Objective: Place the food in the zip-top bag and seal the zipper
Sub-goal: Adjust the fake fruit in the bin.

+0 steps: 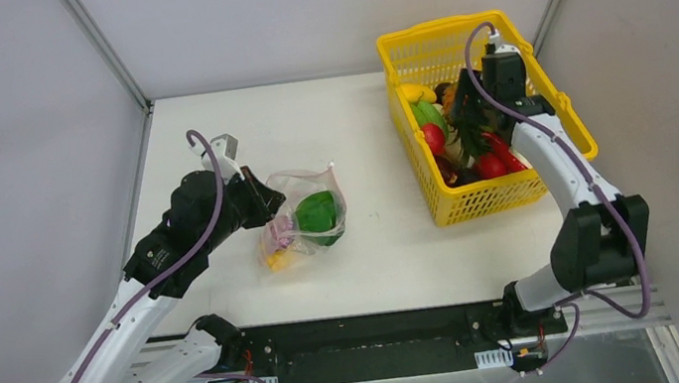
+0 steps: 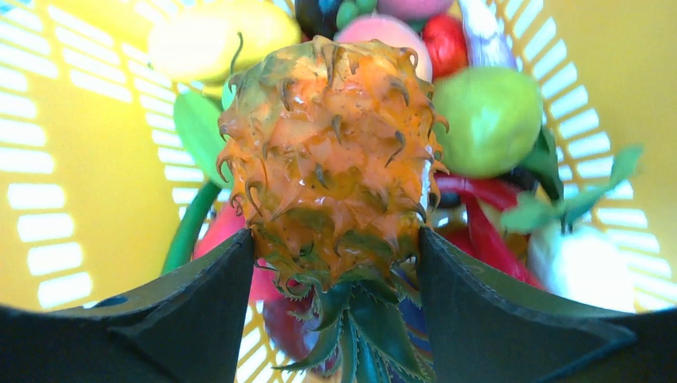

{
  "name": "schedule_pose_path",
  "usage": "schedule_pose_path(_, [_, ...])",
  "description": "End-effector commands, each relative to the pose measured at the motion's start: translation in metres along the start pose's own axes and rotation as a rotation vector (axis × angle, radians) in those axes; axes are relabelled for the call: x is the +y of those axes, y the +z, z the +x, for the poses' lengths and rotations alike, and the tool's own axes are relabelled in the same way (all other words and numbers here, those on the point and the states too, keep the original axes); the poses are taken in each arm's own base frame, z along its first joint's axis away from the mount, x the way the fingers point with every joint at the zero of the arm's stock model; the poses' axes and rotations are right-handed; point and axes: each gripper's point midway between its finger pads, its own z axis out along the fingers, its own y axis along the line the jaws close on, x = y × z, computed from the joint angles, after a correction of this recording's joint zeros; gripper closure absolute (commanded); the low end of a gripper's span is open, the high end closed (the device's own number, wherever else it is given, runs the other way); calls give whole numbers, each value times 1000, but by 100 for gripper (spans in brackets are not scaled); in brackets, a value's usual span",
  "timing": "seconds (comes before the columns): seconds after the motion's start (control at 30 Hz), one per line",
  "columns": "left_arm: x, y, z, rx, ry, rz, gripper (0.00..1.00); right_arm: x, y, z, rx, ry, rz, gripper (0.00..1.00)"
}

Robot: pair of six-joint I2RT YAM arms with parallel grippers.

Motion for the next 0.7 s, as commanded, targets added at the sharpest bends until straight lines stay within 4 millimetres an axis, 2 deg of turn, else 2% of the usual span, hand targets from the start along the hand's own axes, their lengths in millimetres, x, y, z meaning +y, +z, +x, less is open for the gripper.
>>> schedule_pose_path(0.0, [-11,-4,-11,-21,8,35,100,-2,34,-50,-82,-47,51,36])
schedule_pose_path(0.1, [-11,-3,-11,-14,9,32,100,-23,55,-76,-114,11,156,34])
schedule_pose_path(0.17, [-8,-4,-10,-10,15,16,100,-27,66,-83,-83,-17,149,32])
schedule_pose_path(0.23, [-4,-5,-10,-8,20,-6,100,-38,75,-88,-61,-71,197,26])
schedule_pose_path(0.33, [-2,-5,-12,-14,12,-21,100,-37,75,-108,-78,-116,199,13])
schedule_pose_path(0.47, [-1,2,-10,1,0,-38,100,-18,56,-109,-8,-116,97,6])
schedule_pose_path(0.53, [-2,4,-10,9,-5,-39,100,-5,42,-97,28,-108,2,4])
schedule_pose_path(0.57, [-3,5,-10,11,-7,-41,100,9,35,-90,46,-87,-81,4])
schedule_pose_path(0.67, [-2,7,-11,10,-10,-53,100,20,19,-75,52,4,-159,4])
